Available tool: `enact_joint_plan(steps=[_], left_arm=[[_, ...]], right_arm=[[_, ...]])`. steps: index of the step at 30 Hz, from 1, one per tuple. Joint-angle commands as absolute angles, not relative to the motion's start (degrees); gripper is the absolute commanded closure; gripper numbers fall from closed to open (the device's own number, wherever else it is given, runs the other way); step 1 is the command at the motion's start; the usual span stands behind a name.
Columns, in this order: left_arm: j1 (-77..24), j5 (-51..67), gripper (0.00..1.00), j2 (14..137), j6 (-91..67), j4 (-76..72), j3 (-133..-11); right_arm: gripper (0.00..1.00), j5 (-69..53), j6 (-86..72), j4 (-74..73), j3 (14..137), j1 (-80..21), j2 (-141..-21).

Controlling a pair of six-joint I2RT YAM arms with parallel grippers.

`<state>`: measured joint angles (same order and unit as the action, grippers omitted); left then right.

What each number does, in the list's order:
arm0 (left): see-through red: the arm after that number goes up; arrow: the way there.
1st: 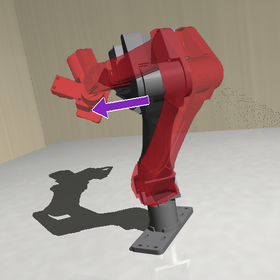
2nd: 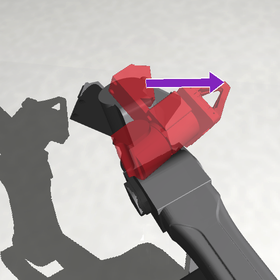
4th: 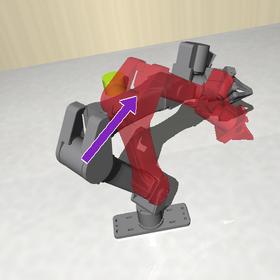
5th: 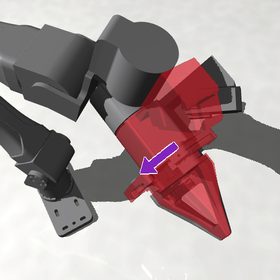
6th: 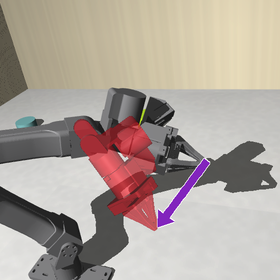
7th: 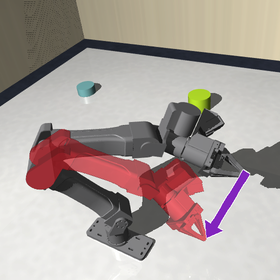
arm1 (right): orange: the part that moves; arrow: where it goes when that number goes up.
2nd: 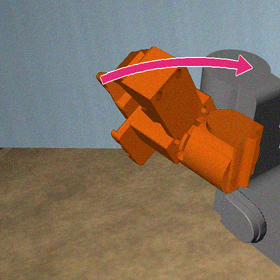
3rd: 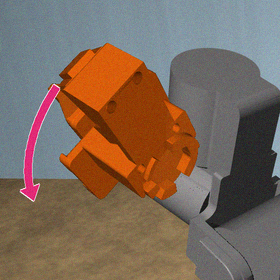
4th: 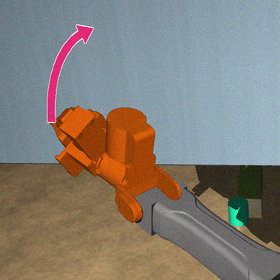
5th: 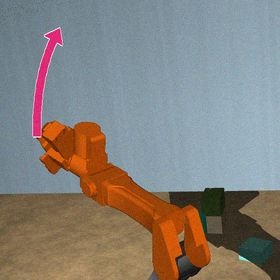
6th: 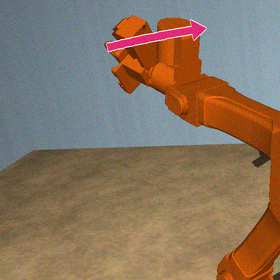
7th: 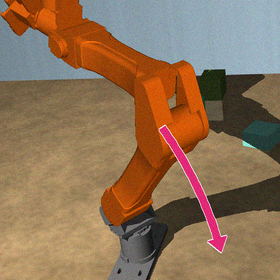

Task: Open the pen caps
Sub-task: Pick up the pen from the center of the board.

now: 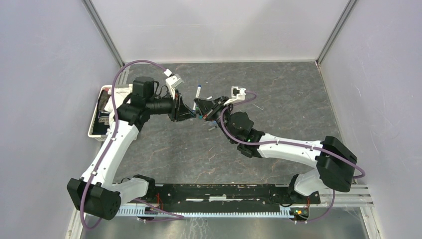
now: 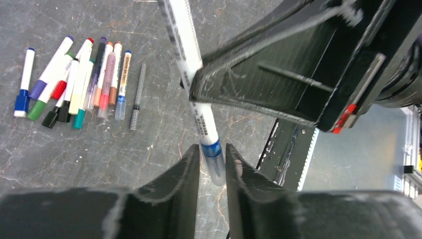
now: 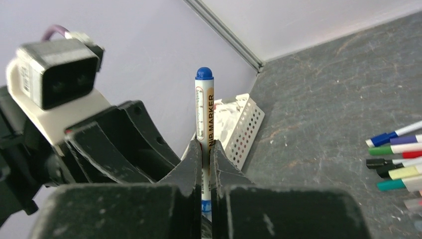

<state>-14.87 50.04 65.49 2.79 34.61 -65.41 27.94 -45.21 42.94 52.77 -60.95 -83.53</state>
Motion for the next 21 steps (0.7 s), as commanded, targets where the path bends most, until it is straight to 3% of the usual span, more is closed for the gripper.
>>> enact_joint_plan(steps=[1, 5, 10, 11, 13, 14, 15, 17, 21], left_arm=[[-14.66, 49.42, 0.75, 64.12, 4.01, 32.74, -66.15], [-14.68, 43.42, 0.96, 63.58, 13.04, 37.1, -66.53], [-14.68, 40.22, 0.98, 62.81, 18.76, 39.91, -64.65], [-14.68, 41.46, 0.98, 62.88, 18.48, 39.9, -64.49], [-14.76, 42.84, 0.98, 63.03, 18.63, 39.9, -64.55], [-14.83, 42.37, 0.98, 62.83, 19.97, 40.4, -64.78], [-14.89, 41.61, 0.98, 62.53, 22.1, 41.45, -65.01], [-14.94, 39.58, 0.98, 61.76, 27.55, 44.98, -65.14], [-15.65, 34.55, 0.98, 60.15, 41.1, 52.23, -63.89]], right_arm=[[1.0, 27.27, -46.83, 43.99, 50.62, -61.78, -81.47], [0.98, 28.81, -45.16, 39.8, 48.13, -61.34, -77.27], [0.98, 28.18, -44.37, 38.69, 45.18, -59.68, -72.89], [0.9, 26.99, -44.53, 38.09, 45.61, -59.55, -72.99], [0.63, 23.1, -44.95, 34.18, 47.72, -58.41, -73.42], [0.44, 20.59, -44.37, 31.27, 48.57, -57.56, -73.07], [0.33, 16.81, -43.48, 29.15, 49.22, -56.25, -72.58], [0.25, 7.85, -41.78, 25.54, 49.5, -51.98, -70.6], [0.19, -14.97, -36.51, 18.11, 52.33, -40.18, -68.58]])
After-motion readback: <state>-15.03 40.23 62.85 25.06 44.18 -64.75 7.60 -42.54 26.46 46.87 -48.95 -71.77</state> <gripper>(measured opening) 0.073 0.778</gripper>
